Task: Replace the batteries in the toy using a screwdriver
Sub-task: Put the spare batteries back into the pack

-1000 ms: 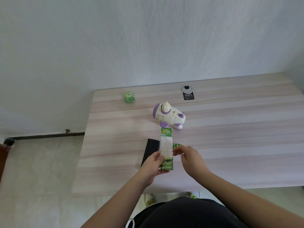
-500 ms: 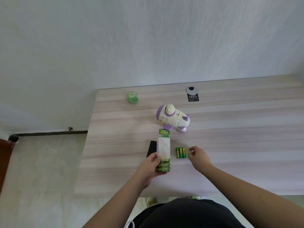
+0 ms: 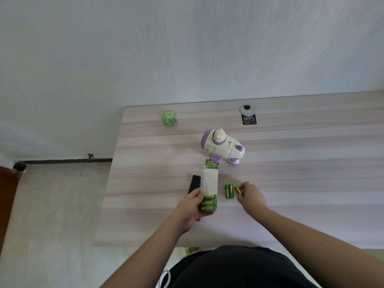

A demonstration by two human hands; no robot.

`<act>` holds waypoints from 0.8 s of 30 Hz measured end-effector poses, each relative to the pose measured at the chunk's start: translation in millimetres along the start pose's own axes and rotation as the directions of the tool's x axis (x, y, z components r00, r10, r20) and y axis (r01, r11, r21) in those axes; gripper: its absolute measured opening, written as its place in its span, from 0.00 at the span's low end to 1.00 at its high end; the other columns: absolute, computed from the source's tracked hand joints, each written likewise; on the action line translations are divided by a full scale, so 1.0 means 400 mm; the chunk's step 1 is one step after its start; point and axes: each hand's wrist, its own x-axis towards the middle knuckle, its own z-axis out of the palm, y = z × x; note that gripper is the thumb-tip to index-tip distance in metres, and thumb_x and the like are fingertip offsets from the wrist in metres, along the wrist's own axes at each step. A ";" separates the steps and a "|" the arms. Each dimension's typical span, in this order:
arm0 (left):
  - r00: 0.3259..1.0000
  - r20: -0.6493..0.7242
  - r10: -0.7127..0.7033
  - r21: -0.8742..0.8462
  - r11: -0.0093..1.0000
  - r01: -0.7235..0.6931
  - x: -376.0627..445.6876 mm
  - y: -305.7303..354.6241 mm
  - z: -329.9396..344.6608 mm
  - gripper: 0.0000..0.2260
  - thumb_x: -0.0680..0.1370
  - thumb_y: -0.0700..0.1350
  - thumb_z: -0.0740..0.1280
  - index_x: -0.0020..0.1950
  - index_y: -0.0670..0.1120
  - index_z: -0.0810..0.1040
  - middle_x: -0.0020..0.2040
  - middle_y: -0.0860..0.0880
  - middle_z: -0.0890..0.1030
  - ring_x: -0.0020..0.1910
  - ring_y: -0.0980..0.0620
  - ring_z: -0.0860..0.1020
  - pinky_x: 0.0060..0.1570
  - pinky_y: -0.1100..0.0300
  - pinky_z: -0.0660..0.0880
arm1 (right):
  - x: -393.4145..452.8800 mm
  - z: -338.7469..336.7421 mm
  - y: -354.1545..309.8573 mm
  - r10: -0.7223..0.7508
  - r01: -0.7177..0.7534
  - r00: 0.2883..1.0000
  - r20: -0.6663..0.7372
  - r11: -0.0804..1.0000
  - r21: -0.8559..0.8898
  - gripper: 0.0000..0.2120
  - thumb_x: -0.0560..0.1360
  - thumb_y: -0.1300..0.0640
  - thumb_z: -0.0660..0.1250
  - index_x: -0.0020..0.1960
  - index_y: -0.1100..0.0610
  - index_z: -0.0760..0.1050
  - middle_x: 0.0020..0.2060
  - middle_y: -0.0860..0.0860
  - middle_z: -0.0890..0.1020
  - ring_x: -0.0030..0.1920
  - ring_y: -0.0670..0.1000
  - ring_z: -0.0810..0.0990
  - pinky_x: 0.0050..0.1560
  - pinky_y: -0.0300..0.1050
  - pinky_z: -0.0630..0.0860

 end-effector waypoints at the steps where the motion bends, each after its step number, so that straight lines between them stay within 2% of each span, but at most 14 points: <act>1: 1.000 0.004 0.000 0.003 1.000 0.000 0.001 0.000 0.001 0.15 0.84 0.43 0.56 0.69 0.43 0.71 0.56 0.41 0.80 0.49 0.46 0.80 0.41 0.56 0.79 | -0.003 -0.001 0.004 -0.001 0.001 1.000 -0.001 1.000 0.007 0.14 0.78 0.53 0.62 0.62 0.56 0.71 0.53 0.53 0.77 0.48 0.54 0.79 0.48 0.50 0.78; 4: 1.000 0.016 -0.007 0.011 1.000 0.007 0.002 -0.001 0.001 0.14 0.84 0.44 0.56 0.68 0.44 0.72 0.54 0.42 0.81 0.47 0.46 0.81 0.41 0.55 0.80 | -0.026 -0.013 0.006 -0.039 0.041 0.999 -0.020 0.993 0.110 0.14 0.79 0.52 0.63 0.62 0.56 0.71 0.49 0.51 0.78 0.45 0.50 0.78 0.45 0.46 0.78; 8: 1.000 0.019 -0.007 0.045 0.999 0.007 0.001 -0.005 0.004 0.11 0.84 0.44 0.56 0.64 0.47 0.74 0.53 0.43 0.82 0.48 0.46 0.82 0.45 0.52 0.80 | -0.088 -0.057 -0.027 -0.175 0.187 0.982 -0.065 0.923 0.336 0.11 0.77 0.54 0.67 0.59 0.52 0.75 0.42 0.47 0.80 0.42 0.46 0.78 0.38 0.34 0.73; 11: 1.000 0.012 0.000 0.054 0.999 0.000 0.001 -0.010 0.010 0.11 0.84 0.44 0.57 0.64 0.47 0.74 0.56 0.43 0.81 0.51 0.45 0.81 0.48 0.51 0.81 | -0.131 -0.089 -0.056 -0.303 0.304 0.951 -0.063 0.875 0.377 0.10 0.75 0.56 0.70 0.55 0.49 0.76 0.42 0.44 0.82 0.41 0.42 0.79 0.39 0.29 0.73; 13: 1.000 0.006 0.001 0.061 0.998 -0.001 0.000 -0.011 0.015 0.11 0.84 0.44 0.57 0.65 0.46 0.74 0.58 0.42 0.81 0.53 0.45 0.81 0.47 0.52 0.80 | -0.147 -0.096 -0.072 -0.389 0.383 0.920 -0.048 0.864 0.329 0.11 0.74 0.56 0.71 0.54 0.49 0.75 0.41 0.42 0.81 0.40 0.41 0.79 0.41 0.30 0.75; 16: 1.000 0.010 0.001 0.066 0.998 -0.001 0.002 -0.012 0.020 0.12 0.84 0.45 0.57 0.65 0.47 0.74 0.59 0.42 0.81 0.56 0.44 0.81 0.49 0.51 0.80 | -0.152 -0.096 -0.090 -0.485 0.489 0.872 -0.067 0.857 0.166 0.08 0.75 0.55 0.70 0.54 0.52 0.77 0.42 0.44 0.81 0.40 0.41 0.78 0.42 0.30 0.74; 19: 1.000 0.013 -0.001 0.068 0.998 0.000 0.003 -0.011 0.025 0.12 0.84 0.46 0.56 0.65 0.47 0.74 0.60 0.42 0.80 0.55 0.44 0.80 0.48 0.51 0.80 | -0.141 -0.086 -0.095 -0.583 0.584 0.807 -0.090 0.811 -0.019 0.08 0.76 0.55 0.68 0.54 0.53 0.80 0.44 0.48 0.81 0.43 0.46 0.77 0.45 0.37 0.74; 21: 1.000 0.012 -0.007 0.080 0.997 0.006 0.003 -0.014 0.027 0.12 0.84 0.47 0.56 0.65 0.47 0.74 0.60 0.41 0.80 0.54 0.44 0.80 0.48 0.51 0.80 | -0.133 -0.075 -0.096 -0.669 0.656 0.733 -0.119 0.742 -0.138 0.07 0.74 0.57 0.71 0.51 0.55 0.82 0.42 0.51 0.82 0.42 0.51 0.80 0.43 0.42 0.76; 24: 1.000 0.003 -0.006 0.105 0.994 0.006 0.003 -0.020 0.032 0.13 0.84 0.47 0.56 0.66 0.47 0.73 0.60 0.40 0.80 0.56 0.42 0.80 0.48 0.50 0.81 | -0.118 -0.057 -0.097 -0.780 0.749 0.616 -0.113 0.624 -0.223 0.08 0.66 0.60 0.78 0.44 0.56 0.84 0.38 0.52 0.82 0.37 0.53 0.81 0.35 0.42 0.78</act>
